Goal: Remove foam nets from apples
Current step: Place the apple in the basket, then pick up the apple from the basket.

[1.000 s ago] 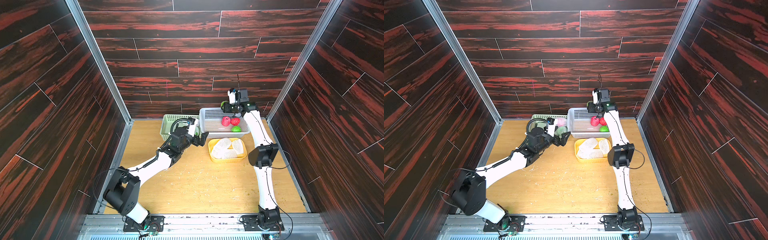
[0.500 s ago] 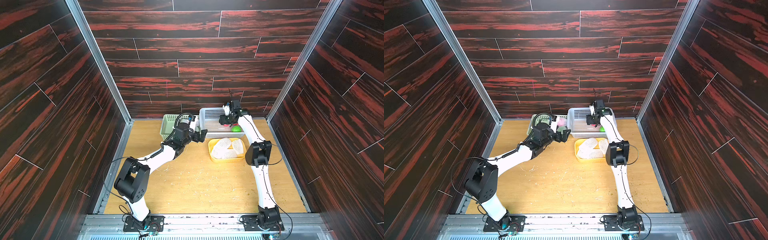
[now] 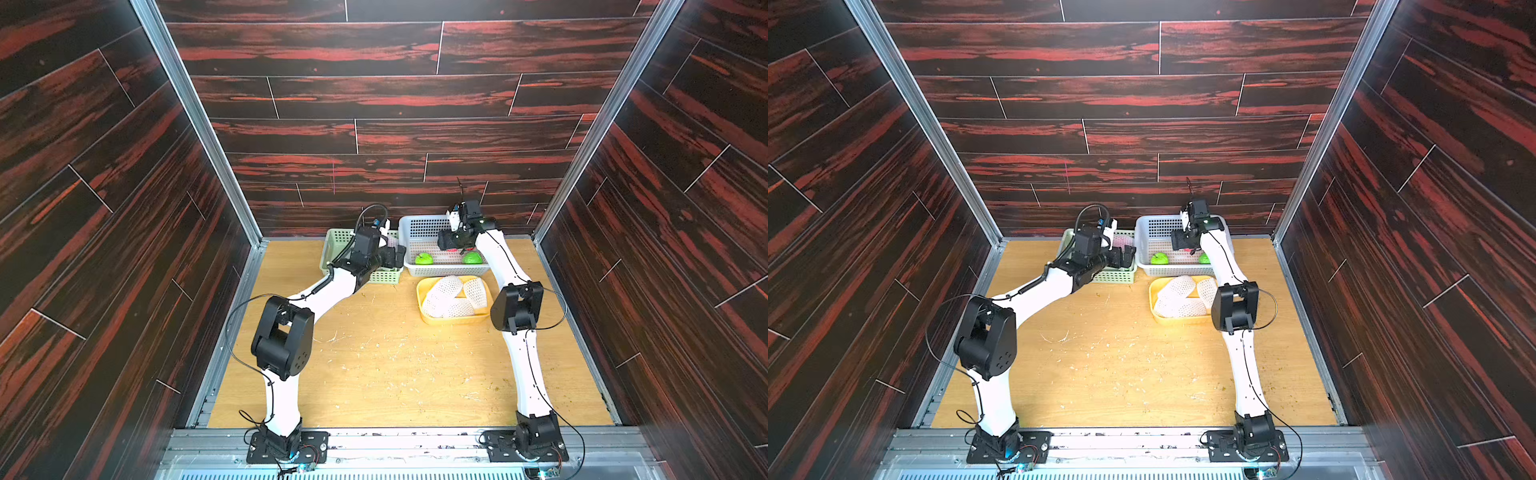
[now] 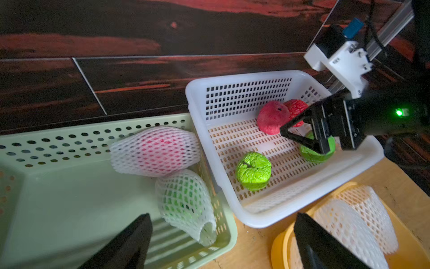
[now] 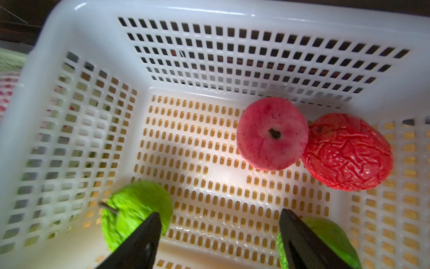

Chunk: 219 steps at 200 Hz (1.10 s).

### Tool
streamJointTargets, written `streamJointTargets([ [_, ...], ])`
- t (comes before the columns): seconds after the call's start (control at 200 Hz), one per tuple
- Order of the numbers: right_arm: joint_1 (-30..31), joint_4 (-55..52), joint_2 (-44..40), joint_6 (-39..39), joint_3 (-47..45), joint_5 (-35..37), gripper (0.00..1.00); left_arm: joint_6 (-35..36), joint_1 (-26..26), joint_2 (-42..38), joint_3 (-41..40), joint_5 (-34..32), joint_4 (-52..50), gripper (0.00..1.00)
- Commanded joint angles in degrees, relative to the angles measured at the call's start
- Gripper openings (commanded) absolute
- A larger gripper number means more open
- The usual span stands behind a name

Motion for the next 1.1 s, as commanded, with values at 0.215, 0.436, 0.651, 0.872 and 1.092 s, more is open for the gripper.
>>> streamJointTargets([
  [0.215, 4.8, 6.7, -26.0, -1.4, -17.7, -4.3, 0.86, -3.2, 2.4, 10.1, 17.1, -1.8, -18.8, 1.00],
  [0.436, 6.7, 37.3, -53.3, 2.3, -58.6, -10.9, 0.87, -4.8, 4.5, 17.6, 27.7, 3.2, -25.1, 1.00],
  [0.651, 11.1, 67.2, -74.0, -1.3, -96.3, -18.7, 0.89, -7.1, 4.6, 23.2, 33.0, 6.4, -28.8, 1.00],
  [0.872, 15.0, 83.7, -83.0, -0.2, -116.3, -22.5, 0.90, -8.5, 4.6, 26.9, 37.3, 5.9, -30.6, 1.00],
  [1.092, 17.4, 90.2, -81.2, 1.0, -122.0, -21.3, 0.90, -8.4, 4.6, 30.5, 42.5, 4.4, -34.2, 1.00],
])
